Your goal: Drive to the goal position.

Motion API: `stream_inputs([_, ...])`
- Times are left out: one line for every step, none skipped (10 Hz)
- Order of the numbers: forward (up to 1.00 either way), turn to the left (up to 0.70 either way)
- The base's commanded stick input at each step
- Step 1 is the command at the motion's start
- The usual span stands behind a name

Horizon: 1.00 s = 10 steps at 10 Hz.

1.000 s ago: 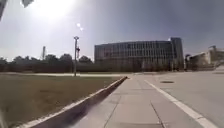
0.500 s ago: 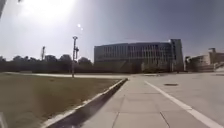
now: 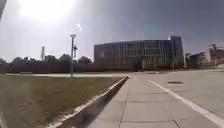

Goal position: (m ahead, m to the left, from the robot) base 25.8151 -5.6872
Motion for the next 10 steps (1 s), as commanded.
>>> stream_inputs([0.70, 0.00])
stream_inputs([0.70, 0.00])
stream_inputs([0.70, 0.00])
stream_inputs([0.70, 0.00])
stream_inputs([0.70, 0.00])
stream_inputs([0.70, 0.00])
stream_inputs([0.70, 0.00])
stream_inputs([0.70, -0.12])
stream_inputs([0.70, -0.32])
stream_inputs([0.70, -0.29])
